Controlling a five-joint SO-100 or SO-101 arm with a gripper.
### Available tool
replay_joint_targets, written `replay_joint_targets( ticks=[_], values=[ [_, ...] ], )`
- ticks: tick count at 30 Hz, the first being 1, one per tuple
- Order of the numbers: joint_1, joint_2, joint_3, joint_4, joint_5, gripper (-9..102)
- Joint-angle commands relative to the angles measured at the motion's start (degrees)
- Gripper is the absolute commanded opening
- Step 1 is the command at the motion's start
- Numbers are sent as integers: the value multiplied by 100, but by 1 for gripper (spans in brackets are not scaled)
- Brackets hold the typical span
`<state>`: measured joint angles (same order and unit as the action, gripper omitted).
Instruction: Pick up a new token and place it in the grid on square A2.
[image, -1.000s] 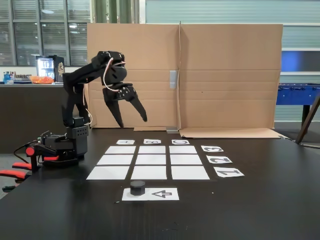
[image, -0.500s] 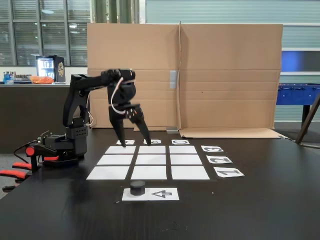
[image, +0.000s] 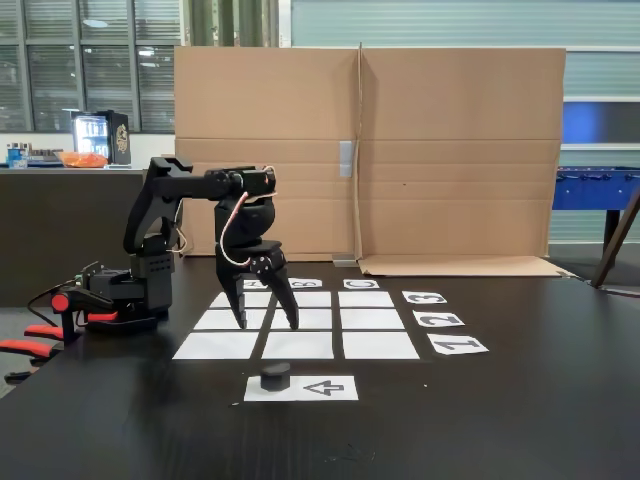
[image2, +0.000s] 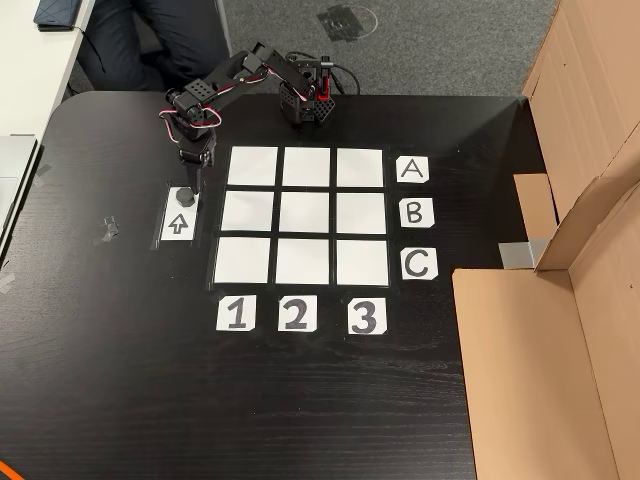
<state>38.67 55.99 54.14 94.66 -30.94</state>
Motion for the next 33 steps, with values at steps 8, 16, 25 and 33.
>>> replay_joint_targets(
  ticks=[8, 16, 25, 33],
  values=[
    [167, -396, -606, -97, -167, 34],
    [185, -738, -993, -114, -272, 34],
    [193, -1248, -1652, -114, -299, 34],
    [193, -1705, -2232, -70, -299, 34]
  ],
)
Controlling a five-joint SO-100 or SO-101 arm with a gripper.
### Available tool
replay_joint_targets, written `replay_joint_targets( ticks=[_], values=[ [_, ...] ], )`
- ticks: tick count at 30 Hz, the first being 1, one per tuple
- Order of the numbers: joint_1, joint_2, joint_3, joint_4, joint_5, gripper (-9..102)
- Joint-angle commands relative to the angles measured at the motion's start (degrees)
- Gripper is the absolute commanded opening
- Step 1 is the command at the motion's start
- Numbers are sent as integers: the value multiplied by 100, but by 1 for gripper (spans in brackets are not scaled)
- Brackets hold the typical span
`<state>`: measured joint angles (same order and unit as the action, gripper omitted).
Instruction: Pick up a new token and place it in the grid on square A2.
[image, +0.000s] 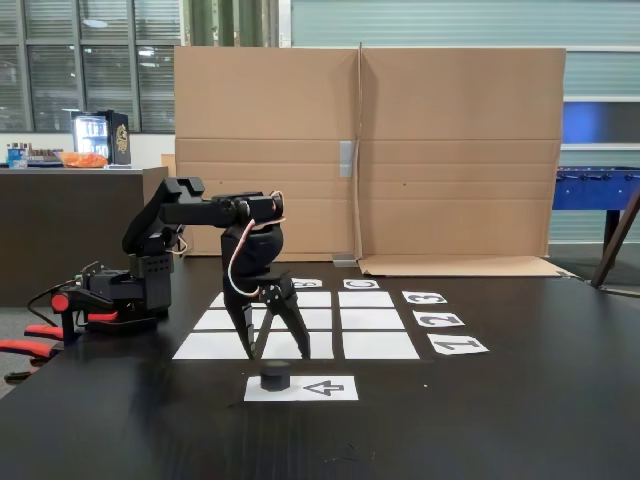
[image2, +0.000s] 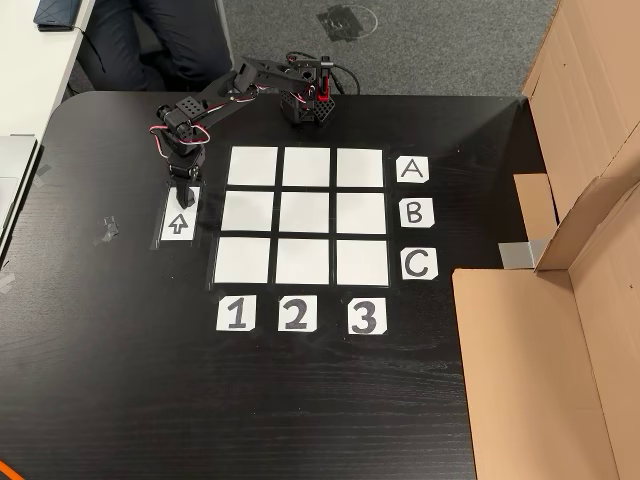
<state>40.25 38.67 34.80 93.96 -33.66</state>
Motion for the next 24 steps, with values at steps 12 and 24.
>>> replay_joint_targets(
  ticks=[12, 24],
  values=[
    [26, -220, -580, -18, -9, 34],
    [88, -360, -835, 9, -9, 34]
  ],
)
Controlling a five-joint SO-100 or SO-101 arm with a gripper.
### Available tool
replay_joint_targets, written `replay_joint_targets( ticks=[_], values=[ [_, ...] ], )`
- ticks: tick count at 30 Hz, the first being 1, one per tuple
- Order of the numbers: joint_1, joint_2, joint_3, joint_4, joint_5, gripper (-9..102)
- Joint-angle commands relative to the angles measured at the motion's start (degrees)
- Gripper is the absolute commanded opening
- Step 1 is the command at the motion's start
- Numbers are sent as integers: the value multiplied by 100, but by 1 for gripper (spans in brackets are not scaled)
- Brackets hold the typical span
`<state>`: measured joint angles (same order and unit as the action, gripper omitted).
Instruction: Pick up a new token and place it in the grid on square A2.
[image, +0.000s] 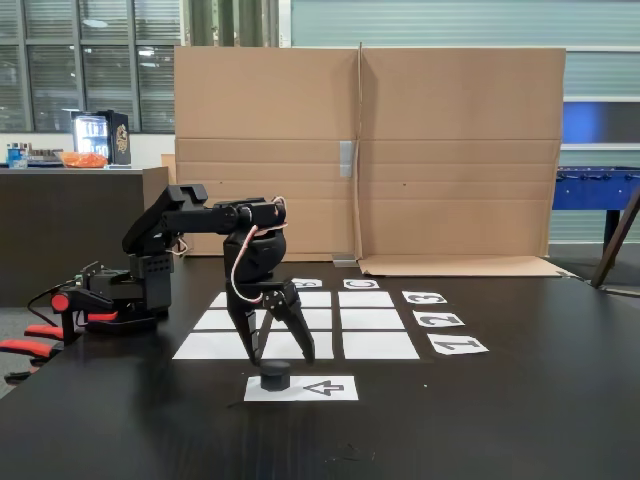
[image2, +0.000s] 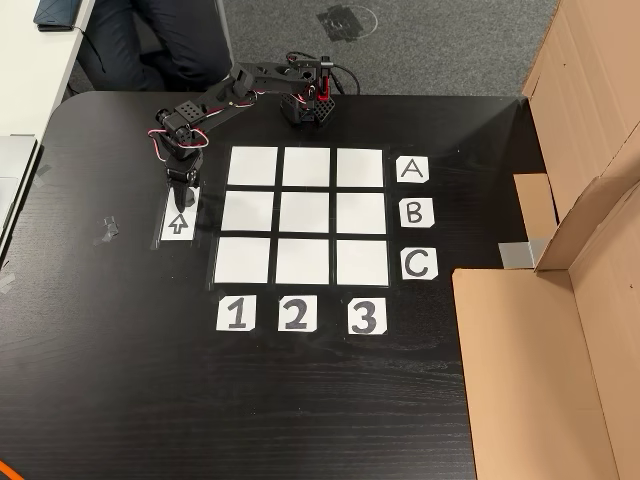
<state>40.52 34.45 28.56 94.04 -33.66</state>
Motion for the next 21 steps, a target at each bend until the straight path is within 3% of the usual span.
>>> replay_joint_targets(
  ticks=[1, 21],
  values=[
    [70, 53, -229, 0, -9, 34],
    [176, -176, -422, 9, -26, 34]
  ],
)
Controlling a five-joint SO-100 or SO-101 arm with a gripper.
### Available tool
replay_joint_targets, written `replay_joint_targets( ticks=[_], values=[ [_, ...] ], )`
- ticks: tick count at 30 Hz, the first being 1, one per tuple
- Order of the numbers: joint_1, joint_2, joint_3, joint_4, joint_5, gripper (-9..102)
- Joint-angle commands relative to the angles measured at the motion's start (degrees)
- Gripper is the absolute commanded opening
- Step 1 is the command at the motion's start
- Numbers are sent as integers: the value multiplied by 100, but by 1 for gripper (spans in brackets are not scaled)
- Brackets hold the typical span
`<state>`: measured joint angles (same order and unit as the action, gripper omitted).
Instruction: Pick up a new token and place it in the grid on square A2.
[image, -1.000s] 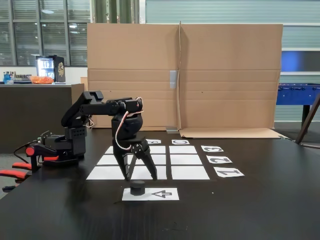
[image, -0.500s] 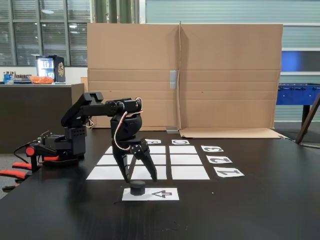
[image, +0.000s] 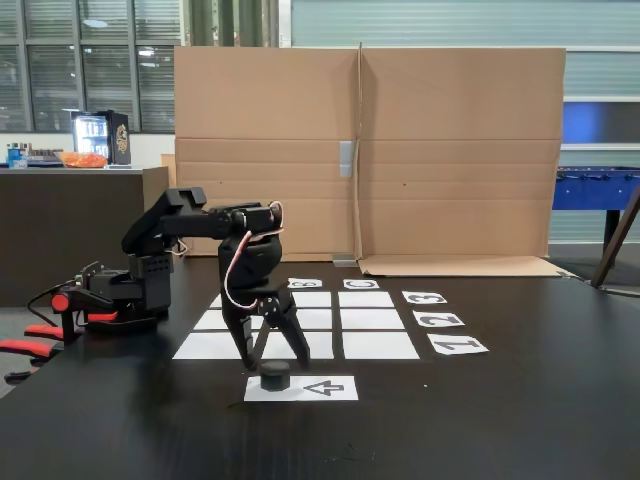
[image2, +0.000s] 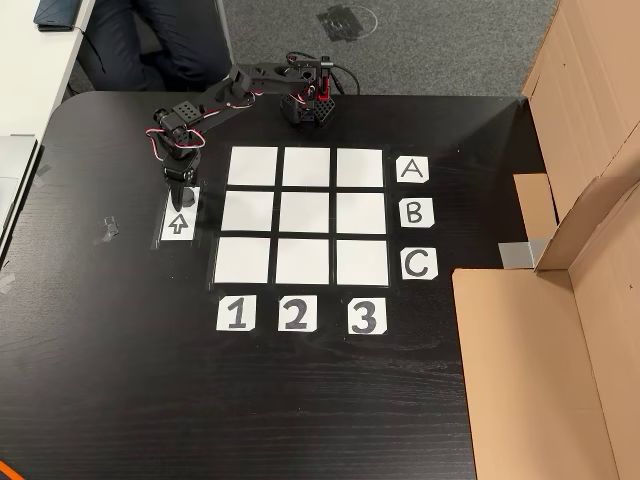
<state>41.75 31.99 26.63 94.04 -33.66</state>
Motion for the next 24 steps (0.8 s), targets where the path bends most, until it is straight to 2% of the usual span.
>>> replay_joint_targets(
  ticks=[1, 5, 24],
  values=[
    [53, 70, -229, 9, -26, 34],
    [62, 35, -229, 9, -26, 34],
    [79, 18, -255, 9, -26, 17]
  ],
)
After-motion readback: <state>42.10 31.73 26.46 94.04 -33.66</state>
